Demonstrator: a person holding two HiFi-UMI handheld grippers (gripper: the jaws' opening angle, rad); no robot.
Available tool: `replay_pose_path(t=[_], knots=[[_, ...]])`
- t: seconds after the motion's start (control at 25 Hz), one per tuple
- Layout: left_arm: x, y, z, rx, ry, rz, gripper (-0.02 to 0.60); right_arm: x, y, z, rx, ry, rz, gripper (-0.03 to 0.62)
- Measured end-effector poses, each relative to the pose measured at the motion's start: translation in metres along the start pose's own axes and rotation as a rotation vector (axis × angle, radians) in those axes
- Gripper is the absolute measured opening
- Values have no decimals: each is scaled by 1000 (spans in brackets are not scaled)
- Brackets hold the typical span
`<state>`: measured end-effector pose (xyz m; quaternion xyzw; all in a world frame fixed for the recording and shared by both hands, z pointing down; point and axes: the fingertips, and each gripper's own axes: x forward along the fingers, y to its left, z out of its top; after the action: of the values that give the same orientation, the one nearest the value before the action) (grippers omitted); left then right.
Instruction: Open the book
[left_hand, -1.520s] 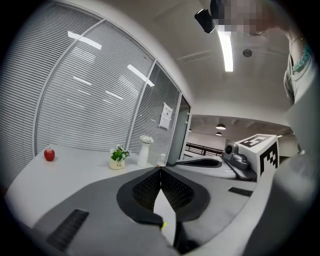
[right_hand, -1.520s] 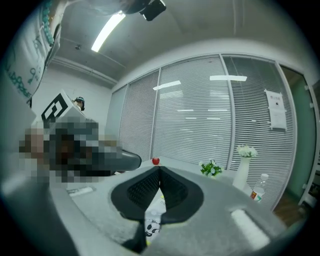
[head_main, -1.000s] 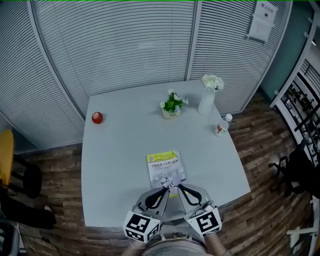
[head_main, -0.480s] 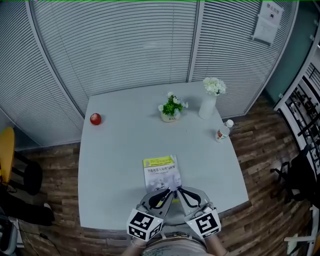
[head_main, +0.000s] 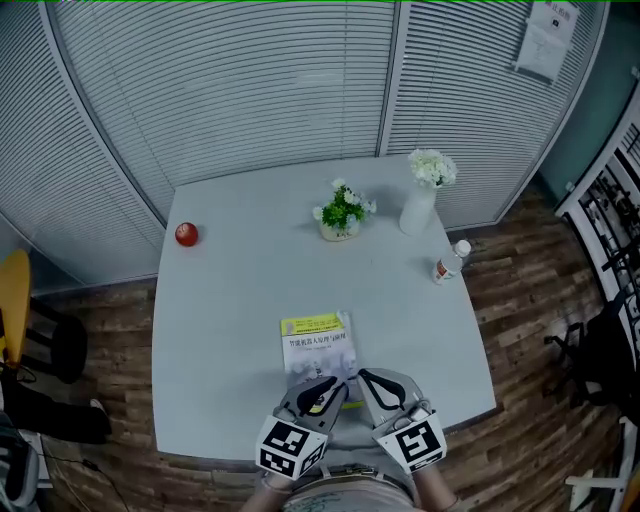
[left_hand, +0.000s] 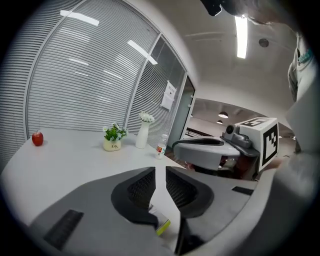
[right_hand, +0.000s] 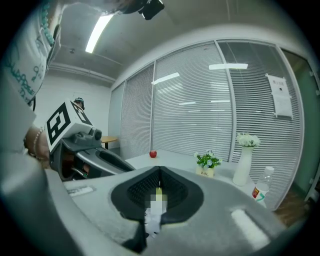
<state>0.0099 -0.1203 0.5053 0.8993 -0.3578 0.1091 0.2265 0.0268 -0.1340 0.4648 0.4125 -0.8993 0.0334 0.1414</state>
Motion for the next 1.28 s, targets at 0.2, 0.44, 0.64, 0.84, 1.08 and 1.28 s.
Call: replay_pose_path(t=[0.2,0.44,0.64,0.84,1.08,1.28], knots=[[11,4,-14,-1,57,-11,74,-5,-15,-7,33,-4,-44,3],[29,12,-35,-1,142,-5,92,-5,-24,-14,47,22,-41,3],[46,12,-57,-32,194,-1,103,-7,-29,-17,35,32,-21,3],[59,11,-71,-29,220,22,103,-12,-39,-21,57,38,-15,3],[70,14,-90,-24,283,48,103,-17,-50,-24,60,32,-13,3],[81,19,-109,-9,347,88,103,-24,-55,-31,67,42,-24,3]])
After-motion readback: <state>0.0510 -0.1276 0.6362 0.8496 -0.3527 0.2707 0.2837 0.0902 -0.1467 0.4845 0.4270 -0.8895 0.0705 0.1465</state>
